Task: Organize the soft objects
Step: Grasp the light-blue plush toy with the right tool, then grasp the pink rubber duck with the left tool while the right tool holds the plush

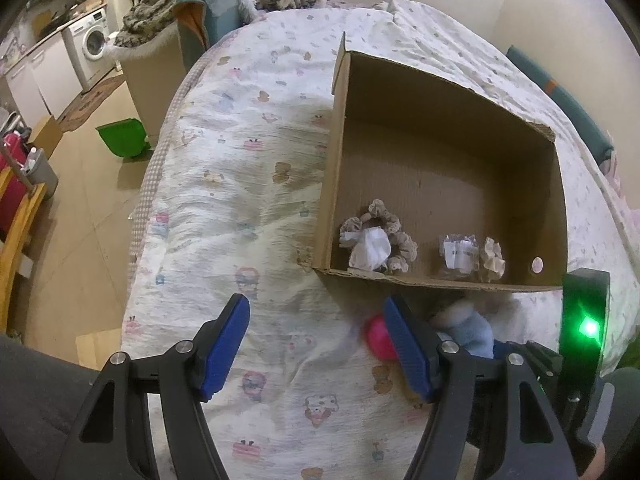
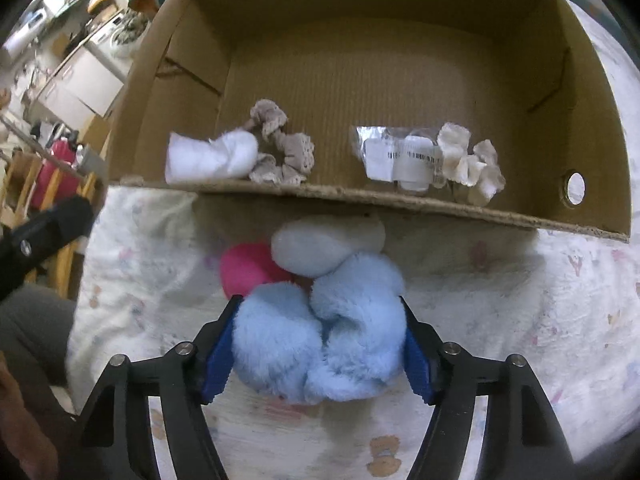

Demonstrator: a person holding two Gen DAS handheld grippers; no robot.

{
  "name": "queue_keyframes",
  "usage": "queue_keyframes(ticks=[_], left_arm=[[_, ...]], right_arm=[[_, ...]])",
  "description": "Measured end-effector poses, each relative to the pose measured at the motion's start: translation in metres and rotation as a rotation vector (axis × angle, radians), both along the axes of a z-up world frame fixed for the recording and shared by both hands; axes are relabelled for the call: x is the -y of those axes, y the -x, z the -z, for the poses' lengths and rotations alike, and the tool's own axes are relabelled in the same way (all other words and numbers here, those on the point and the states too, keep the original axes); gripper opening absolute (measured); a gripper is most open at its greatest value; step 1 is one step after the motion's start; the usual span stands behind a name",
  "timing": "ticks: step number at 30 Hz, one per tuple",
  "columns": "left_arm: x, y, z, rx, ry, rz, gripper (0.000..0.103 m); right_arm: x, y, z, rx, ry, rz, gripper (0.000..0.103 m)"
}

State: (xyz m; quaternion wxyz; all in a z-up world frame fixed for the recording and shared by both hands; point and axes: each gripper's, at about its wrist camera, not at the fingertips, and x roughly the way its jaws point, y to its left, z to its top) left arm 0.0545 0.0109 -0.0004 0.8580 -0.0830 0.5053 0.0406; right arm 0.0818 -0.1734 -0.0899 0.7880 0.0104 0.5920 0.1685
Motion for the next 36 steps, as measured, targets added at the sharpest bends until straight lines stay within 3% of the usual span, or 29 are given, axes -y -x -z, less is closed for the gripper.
queue_keyframes(ticks=[5,12,20,24,28,33,36], left_arm=[[0.001,-0.001,0.002,-0.006,0.014,0.013,0.067],[0.003,-0.002,0.012,-0.054,0.053,0.028,0.067],[0.047,-0.008,0.036,-0.119,0.025,0.187,0.067],[0.072,-0.010,0.043,-0.115,-0.015,0.266,0.067],[0.076,-0.019,0.053,-0.120,0.046,0.257,0.066],[0.087,-0.022,0.062,-0.130,-0.012,0.285,0.065],[0.092,-0.025,0.071,-0.158,-0.036,0.294,0.045]], right_arm=[[0.011,0.006,-0.013,-0.004,-0.072,-0.002,0.027],[0.044,0.023,-0.053,0.018,-0.176,0.038,0.026],[0.088,0.033,-0.047,0.003,-0.207,0.187,0.026],[0.088,0.030,-0.043,0.008,-0.212,0.201,0.026],[0.088,0.030,-0.042,0.009,-0.219,0.203,0.026],[0.090,0.031,-0.041,0.007,-0.230,0.205,0.026],[0.089,0.030,-0.040,0.002,-0.230,0.206,0.026]])
